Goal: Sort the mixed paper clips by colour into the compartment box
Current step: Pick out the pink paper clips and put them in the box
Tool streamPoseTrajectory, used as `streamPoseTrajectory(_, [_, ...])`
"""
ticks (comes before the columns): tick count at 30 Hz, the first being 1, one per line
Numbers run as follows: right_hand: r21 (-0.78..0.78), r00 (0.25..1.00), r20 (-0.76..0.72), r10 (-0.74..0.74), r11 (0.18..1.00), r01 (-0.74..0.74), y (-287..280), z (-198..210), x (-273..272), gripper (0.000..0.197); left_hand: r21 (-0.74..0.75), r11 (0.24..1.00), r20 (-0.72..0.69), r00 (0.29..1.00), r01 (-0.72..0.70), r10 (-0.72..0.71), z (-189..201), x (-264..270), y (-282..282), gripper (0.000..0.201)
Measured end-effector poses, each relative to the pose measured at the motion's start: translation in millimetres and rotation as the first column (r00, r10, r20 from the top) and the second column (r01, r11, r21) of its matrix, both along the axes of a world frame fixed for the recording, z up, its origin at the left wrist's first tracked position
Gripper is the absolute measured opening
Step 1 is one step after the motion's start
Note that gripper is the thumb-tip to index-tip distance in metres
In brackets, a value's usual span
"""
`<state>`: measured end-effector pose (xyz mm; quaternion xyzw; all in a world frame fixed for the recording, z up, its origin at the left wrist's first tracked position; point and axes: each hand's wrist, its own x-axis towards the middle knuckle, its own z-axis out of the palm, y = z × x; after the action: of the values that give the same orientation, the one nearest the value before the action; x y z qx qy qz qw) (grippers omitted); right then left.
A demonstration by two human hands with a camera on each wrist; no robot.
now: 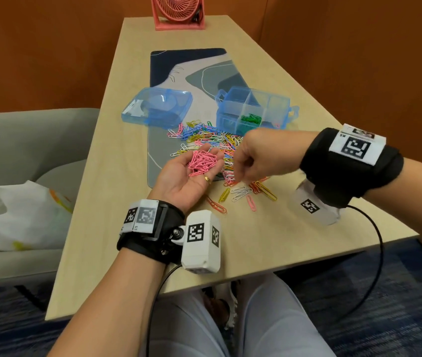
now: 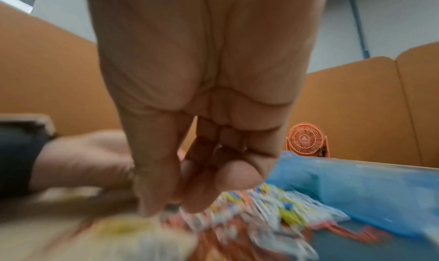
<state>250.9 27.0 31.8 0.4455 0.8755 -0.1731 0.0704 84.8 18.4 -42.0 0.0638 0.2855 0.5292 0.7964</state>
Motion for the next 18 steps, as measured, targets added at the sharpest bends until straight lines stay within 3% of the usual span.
streamPoseTrajectory(5, [-0.164,0.986,0.146,0.076,0.985,-0.052,-7,-24,8,0.014,-0.003,1.0,0.014,1.0,-0.022,0.022,0,-3,2,0.035])
streamPoseTrajectory(10, [-0.155,0.973,0.205,0.102,0.985,-0.071,-5,-27,10,0.025,0.02,0.999,0.019,0.999,-0.03,0.029,5,-5,4,0.036])
streamPoseTrajectory(18, [-0.111,0.985,0.164,0.053,0.993,-0.035,-3,-18,6,0.009,0.022,0.999,-0.019,1.0,-0.024,0.024,8,-7,14,0.034])
